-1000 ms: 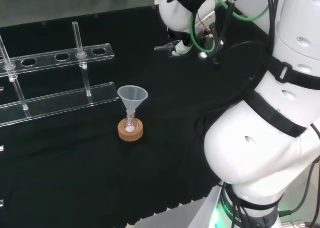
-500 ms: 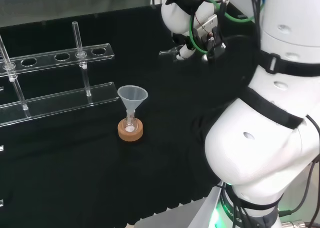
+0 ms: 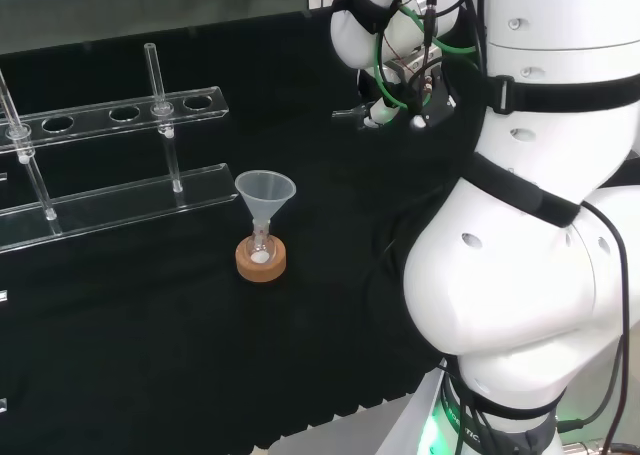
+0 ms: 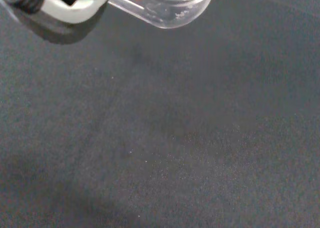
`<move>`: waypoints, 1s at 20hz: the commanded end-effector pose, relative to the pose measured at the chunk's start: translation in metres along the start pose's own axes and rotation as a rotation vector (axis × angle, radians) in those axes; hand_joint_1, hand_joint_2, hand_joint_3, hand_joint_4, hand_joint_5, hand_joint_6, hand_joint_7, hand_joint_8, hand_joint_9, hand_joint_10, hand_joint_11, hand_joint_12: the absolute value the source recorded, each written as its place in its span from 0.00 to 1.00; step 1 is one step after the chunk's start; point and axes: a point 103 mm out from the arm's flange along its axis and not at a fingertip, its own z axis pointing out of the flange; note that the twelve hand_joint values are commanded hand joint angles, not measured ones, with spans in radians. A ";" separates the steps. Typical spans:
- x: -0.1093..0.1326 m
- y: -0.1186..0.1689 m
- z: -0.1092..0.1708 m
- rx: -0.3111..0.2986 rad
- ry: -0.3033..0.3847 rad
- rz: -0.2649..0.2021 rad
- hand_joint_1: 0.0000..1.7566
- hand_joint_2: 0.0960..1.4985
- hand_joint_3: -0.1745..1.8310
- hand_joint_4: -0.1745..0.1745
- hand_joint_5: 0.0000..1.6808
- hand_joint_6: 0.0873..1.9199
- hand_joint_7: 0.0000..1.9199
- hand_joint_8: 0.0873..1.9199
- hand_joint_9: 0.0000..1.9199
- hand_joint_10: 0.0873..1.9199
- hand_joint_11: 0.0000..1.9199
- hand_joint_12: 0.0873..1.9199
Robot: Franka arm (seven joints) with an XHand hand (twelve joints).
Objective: Put the weighing funnel back on the table.
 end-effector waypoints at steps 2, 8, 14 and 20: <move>-0.001 0.000 0.021 0.028 0.034 -0.010 0.64 0.44 0.33 1.00 0.80 0.21 0.89 0.00 0.73 0.01 0.36 0.59; 0.003 -0.001 0.032 0.043 0.036 -0.016 0.64 0.44 0.34 1.00 0.80 0.21 0.89 0.00 0.73 0.01 0.35 0.59; 0.006 -0.002 0.044 0.061 0.036 -0.026 0.64 0.44 0.34 1.00 0.80 0.21 0.89 0.00 0.73 0.00 0.34 0.60; 0.006 0.001 0.052 0.073 0.027 -0.027 0.63 0.44 0.34 1.00 0.79 0.22 0.89 0.00 0.73 0.00 0.33 0.61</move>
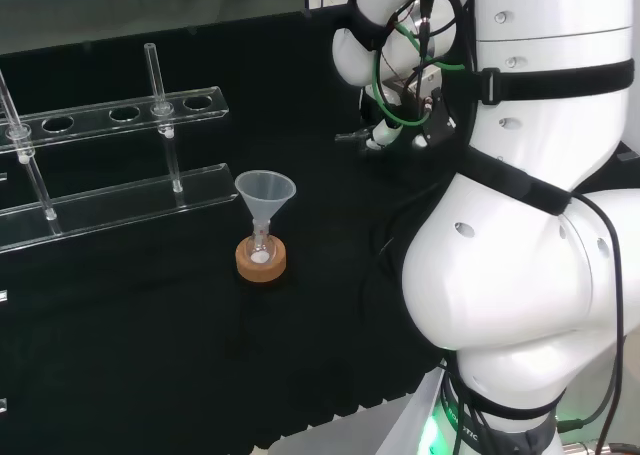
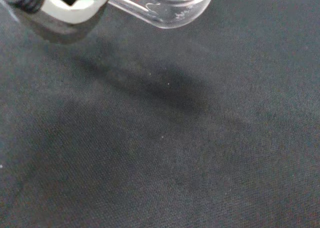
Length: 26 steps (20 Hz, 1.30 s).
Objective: Put the weighing funnel back on the table.
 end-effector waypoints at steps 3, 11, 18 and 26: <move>-0.002 0.005 0.011 0.018 -0.012 0.003 0.63 0.44 0.34 1.00 0.79 0.22 0.89 0.00 0.73 0.00 0.32 0.62; 0.000 0.005 0.014 0.033 -0.015 -0.010 0.63 0.45 0.33 1.00 0.78 0.23 0.88 0.00 0.73 0.00 0.31 0.63; 0.000 0.001 0.012 0.055 -0.042 -0.020 0.62 0.52 0.26 1.00 0.73 0.30 0.84 0.00 0.70 0.00 0.28 0.64; 0.004 -0.007 0.004 0.088 -0.068 -0.016 0.48 0.39 0.36 1.00 0.71 0.18 0.78 0.00 0.68 0.00 0.27 0.65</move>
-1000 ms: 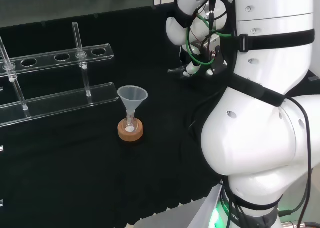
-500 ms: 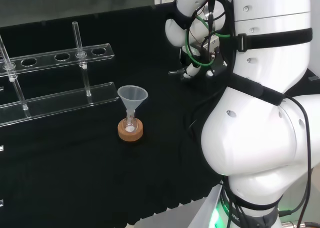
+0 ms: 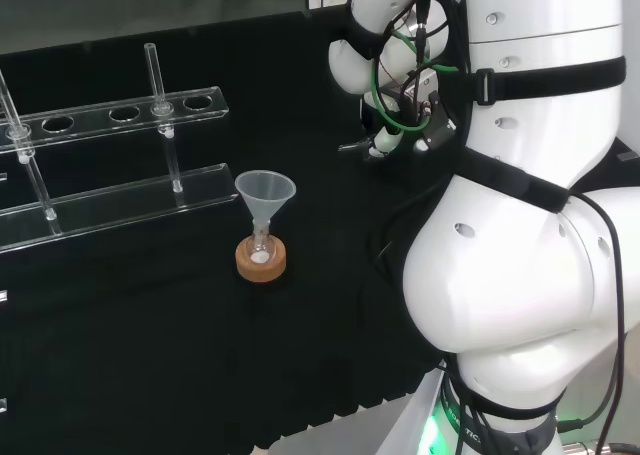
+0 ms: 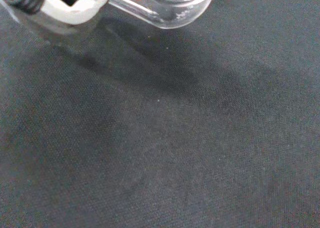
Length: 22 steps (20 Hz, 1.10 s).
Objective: Put the weighing funnel back on the table.
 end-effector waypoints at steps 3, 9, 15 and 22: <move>0.006 -0.005 -0.006 0.044 -0.028 0.003 0.47 0.36 0.39 1.00 0.68 0.16 0.75 0.00 0.67 0.00 0.26 0.65; 0.014 -0.006 -0.009 0.071 -0.049 -0.004 0.44 0.35 0.40 1.00 0.64 0.15 0.68 0.00 0.64 0.00 0.25 0.66; 0.018 -0.004 -0.011 0.146 -0.071 -0.012 0.37 0.34 0.39 0.84 0.46 0.13 0.58 0.00 0.59 0.00 0.20 0.68; 0.013 -0.008 -0.019 0.179 -0.078 -0.005 0.28 0.37 0.29 0.69 0.32 0.03 0.46 0.00 0.49 0.00 0.12 0.73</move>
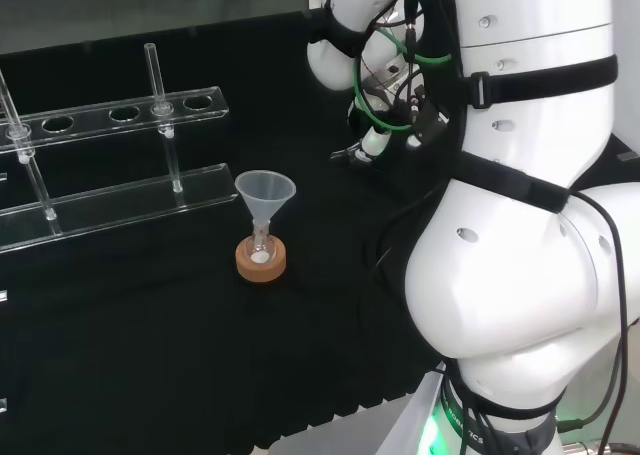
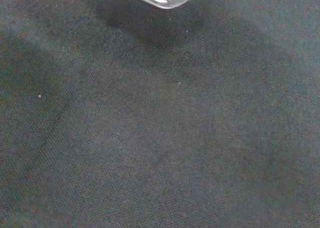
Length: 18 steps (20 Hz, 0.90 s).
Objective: Put the weighing funnel back on the table.
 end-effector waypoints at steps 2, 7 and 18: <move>-0.004 -0.006 -0.010 0.033 0.001 0.000 0.26 0.38 0.27 0.68 0.29 0.00 0.44 0.00 0.47 0.00 0.11 0.73; -0.005 -0.009 -0.020 0.032 0.028 0.000 0.23 0.38 0.24 0.66 0.26 0.00 0.40 0.00 0.44 0.00 0.06 0.76; -0.006 -0.014 -0.066 -0.039 0.118 0.003 0.20 0.39 0.21 0.63 0.19 0.00 0.35 0.00 0.38 0.00 0.00 0.77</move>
